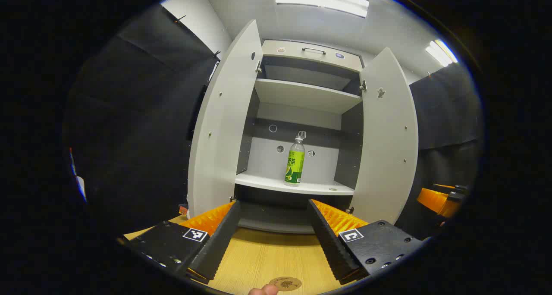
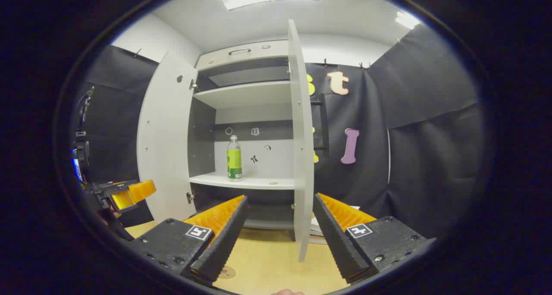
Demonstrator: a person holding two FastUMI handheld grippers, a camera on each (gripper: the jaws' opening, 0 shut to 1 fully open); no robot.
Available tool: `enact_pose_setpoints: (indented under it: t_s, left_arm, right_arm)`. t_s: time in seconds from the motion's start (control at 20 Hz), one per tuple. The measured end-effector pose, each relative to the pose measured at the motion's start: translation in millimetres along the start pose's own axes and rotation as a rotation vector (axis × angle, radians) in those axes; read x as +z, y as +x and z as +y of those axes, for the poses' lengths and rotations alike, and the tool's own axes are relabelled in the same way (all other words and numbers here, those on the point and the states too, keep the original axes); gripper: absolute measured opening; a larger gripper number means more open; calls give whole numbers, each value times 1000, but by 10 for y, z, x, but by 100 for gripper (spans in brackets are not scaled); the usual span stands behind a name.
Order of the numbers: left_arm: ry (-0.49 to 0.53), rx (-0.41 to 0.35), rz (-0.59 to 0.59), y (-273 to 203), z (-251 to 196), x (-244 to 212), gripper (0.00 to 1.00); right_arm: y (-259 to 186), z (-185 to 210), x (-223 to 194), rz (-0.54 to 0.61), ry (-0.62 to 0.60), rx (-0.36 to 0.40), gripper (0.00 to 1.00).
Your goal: Grasp the bottle in the cabinet with the left hand and place it on the coaster, then close the right door with the right hand and the left door with the left hand.
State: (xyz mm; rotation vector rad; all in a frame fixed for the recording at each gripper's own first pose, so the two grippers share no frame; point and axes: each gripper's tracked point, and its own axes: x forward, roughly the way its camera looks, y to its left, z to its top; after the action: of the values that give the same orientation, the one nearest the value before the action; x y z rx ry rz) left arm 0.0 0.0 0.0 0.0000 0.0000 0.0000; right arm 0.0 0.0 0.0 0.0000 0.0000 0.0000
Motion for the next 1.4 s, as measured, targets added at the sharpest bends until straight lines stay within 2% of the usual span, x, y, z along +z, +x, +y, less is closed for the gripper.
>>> enact_pose_setpoints:
  t_s: [0.35,0.75,1.1,1.15,1.2,1.35,1.4]
  left_arm:
    - [48,6,6,75,52,-30,95]
    - [45,0,3,173,45,-18,95]
    - [52,-10,3,237,24,-2,95]
    - [41,-20,4,267,-6,-5,94]
    - [21,-37,1,326,-48,10,89]
    - [-46,-148,22,589,-298,40,99]
    - [-45,-180,18,728,-365,81,95]
  right_arm:
    - [125,23,15,-8,3,7,99]
    - [258,118,39,-22,7,32,99]
    - [234,60,-2,-17,16,15,99]
    - [228,49,0,-14,15,11,99]
    - [216,37,-5,-14,12,4,99]
    - [177,55,-5,-11,8,-3,99]
    - [162,43,-24,-9,8,-10,99]
